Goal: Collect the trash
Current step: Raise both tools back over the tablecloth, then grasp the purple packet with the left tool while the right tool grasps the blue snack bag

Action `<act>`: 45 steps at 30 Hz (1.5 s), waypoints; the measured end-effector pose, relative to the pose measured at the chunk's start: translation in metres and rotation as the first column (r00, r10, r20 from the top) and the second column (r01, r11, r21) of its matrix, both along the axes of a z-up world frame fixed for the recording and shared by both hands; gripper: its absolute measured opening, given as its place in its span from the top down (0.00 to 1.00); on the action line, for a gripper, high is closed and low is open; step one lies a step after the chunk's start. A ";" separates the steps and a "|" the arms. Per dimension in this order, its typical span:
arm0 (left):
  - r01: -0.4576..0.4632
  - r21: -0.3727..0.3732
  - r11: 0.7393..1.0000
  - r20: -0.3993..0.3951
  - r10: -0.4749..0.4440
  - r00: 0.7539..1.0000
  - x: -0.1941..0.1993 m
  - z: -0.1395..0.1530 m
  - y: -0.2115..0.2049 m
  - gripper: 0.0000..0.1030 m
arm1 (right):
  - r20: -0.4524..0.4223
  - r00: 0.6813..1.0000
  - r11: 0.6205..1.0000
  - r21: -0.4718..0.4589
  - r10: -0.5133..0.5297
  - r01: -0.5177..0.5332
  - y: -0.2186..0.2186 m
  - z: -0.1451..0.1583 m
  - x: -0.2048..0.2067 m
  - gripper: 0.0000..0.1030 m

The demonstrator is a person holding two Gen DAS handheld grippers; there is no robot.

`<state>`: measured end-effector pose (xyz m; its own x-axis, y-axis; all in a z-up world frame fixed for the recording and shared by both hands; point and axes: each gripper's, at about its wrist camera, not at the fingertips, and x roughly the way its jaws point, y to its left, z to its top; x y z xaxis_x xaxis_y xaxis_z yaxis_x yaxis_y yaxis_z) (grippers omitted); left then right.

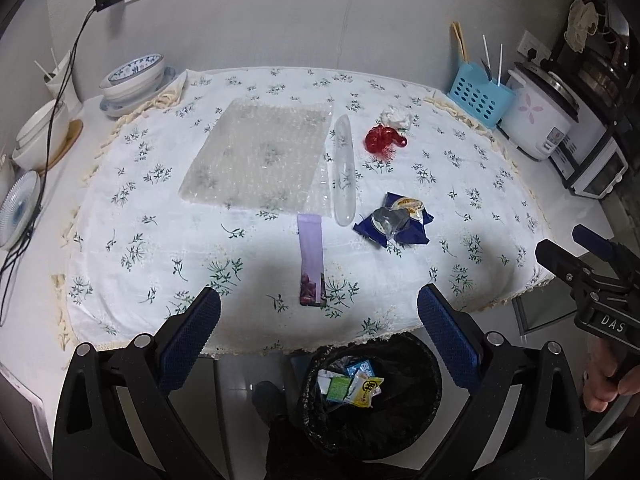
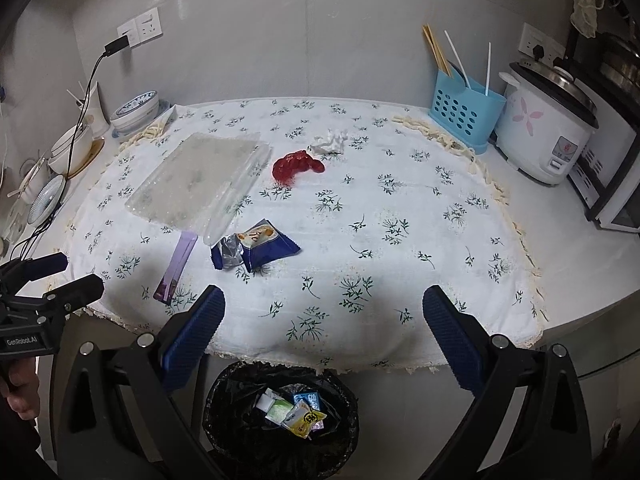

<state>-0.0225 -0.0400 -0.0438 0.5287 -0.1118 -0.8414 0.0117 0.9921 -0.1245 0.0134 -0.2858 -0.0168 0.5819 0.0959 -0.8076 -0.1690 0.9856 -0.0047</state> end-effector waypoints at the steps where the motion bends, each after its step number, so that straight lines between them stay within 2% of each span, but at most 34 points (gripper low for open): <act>1: 0.001 -0.001 1.000 0.000 -0.001 1.000 0.003 0.000 0.001 0.06 | 0.001 1.000 1.000 0.000 -0.001 0.001 0.001 0.001 0.003 0.08; 8: 0.007 0.012 1.000 -0.005 -0.007 1.000 0.033 0.002 0.010 0.06 | 0.002 1.000 1.000 -0.004 -0.001 0.001 0.010 0.003 0.030 0.08; 14: 0.001 0.016 1.000 -0.038 0.000 0.999 0.060 -0.010 0.023 0.06 | -0.041 0.999 1.000 -0.016 0.005 -0.006 0.021 -0.013 0.056 0.08; 22: 0.038 0.018 0.999 -0.130 -0.036 0.991 0.088 -0.050 0.023 0.07 | -0.129 0.991 1.000 -0.013 0.020 -0.022 0.039 -0.050 0.084 0.08; 28: 0.070 0.015 0.997 -0.201 -0.066 0.977 0.098 -0.084 0.010 0.12 | -0.191 0.980 0.998 -0.011 0.056 -0.059 0.053 -0.078 0.099 0.11; 34: 0.080 0.027 0.996 -0.234 -0.071 0.970 0.103 -0.100 -0.001 0.23 | -0.239 0.968 0.997 0.008 0.078 -0.078 0.061 -0.096 0.110 0.19; 42: 0.056 0.060 0.997 -0.261 -0.038 0.965 0.109 -0.108 -0.003 0.48 | -0.295 0.951 0.995 0.067 0.089 -0.072 0.067 -0.113 0.118 0.35; 45: 0.048 0.074 0.996 -0.267 -0.027 0.963 0.110 -0.108 -0.002 0.57 | -0.309 0.946 0.994 0.077 0.100 -0.079 0.070 -0.117 0.119 0.44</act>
